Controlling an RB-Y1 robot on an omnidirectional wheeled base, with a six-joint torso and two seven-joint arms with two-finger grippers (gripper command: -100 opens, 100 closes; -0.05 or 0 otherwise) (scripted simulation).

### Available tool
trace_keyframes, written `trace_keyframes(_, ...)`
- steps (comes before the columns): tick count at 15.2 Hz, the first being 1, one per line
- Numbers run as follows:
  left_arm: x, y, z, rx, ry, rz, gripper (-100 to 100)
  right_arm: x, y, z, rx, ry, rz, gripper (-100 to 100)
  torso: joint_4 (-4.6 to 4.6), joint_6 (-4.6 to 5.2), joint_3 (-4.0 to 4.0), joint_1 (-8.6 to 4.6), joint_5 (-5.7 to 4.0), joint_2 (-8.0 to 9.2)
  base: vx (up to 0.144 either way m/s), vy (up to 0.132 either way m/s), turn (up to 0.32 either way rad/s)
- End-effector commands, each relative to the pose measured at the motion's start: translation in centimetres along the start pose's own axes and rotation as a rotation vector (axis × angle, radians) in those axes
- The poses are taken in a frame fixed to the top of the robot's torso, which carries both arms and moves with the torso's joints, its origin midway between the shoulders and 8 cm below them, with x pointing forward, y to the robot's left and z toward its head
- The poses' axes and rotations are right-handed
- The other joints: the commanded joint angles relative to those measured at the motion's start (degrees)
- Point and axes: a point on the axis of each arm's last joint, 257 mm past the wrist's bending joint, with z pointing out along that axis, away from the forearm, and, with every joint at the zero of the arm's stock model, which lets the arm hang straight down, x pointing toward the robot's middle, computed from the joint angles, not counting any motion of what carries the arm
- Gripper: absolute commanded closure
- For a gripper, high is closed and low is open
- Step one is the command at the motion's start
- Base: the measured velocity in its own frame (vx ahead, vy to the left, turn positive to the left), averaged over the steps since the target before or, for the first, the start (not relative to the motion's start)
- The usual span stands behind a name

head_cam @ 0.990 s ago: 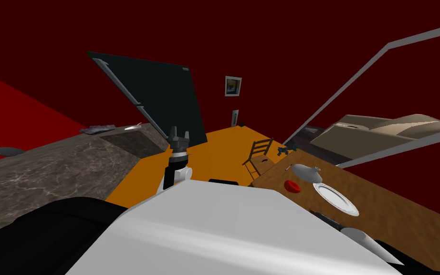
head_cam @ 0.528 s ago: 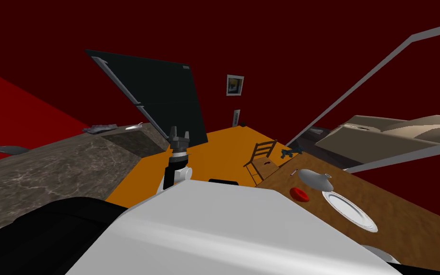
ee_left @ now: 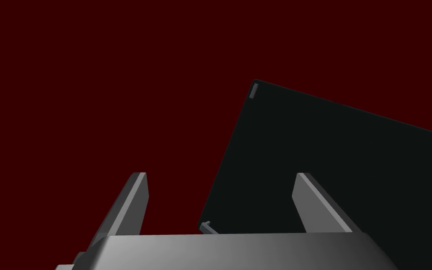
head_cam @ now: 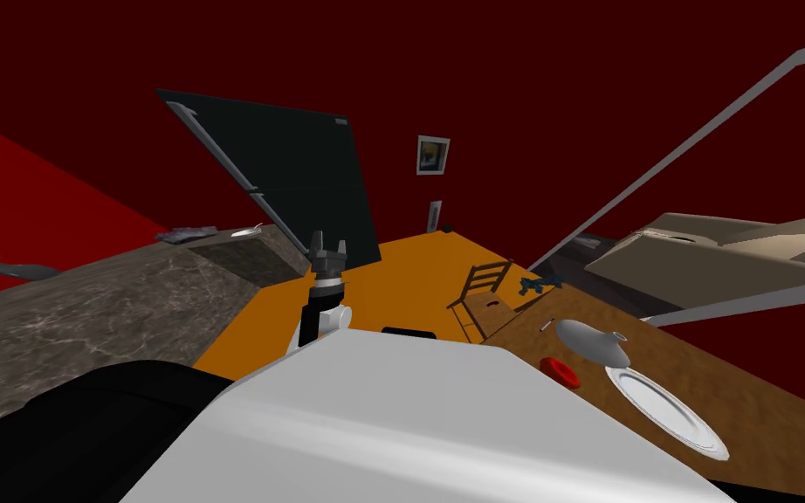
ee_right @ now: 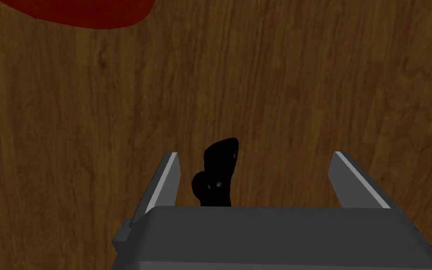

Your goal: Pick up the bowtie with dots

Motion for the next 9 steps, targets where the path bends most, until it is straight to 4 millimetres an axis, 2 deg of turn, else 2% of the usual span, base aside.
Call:
trace_keyframes(1,0.0,0.0,0.0,0.000,0.000,0.000,0,-2.0,0.1,-0.1,0.027,-0.047,0.087,-100,0.00,0.00,0.00,0.00,0.00,0.00,0.062,-0.011,0.036)
trace_keyframes(2,0.0,0.0,0.0,0.000,0.000,0.000,0,-2.1,0.0,-0.1,0.028,-0.049,0.087,-100,0.00,0.00,0.00,0.01,0.00,0.00,0.059,-0.013,0.023)
trace_keyframes(4,0.0,0.0,0.0,0.000,0.000,0.000,0,-4.4,0.0,-0.1,0.060,-0.102,0.185,-100,0.00,0.01,0.01,0.00,0.01,0.02,0.061,-0.018,0.029)
trace_keyframes(5,0.0,0.0,0.0,0.000,0.000,0.000,0,-4.4,0.0,-0.1,0.060,-0.102,0.185,-100,0.00,0.01,0.00,-0.02,0.00,0.00,0.055,-0.024,0.027)
trace_keyframes(8,0.0,0.0,0.0,0.000,0.000,0.000,0,-6.3,-0.1,-0.2,0.087,-0.148,0.268,-100,0.01,0.00,0.03,-0.04,0.00,0.06,0.042,-0.023,0.018)
trace_keyframes(9,0.0,0.0,0.0,0.000,0.000,0.000,0,-5.6,0.0,-0.1,0.077,-0.131,0.238,-100,0.02,0.00,0.05,-0.04,0.00,0.08,0.022,-0.014,0.005)
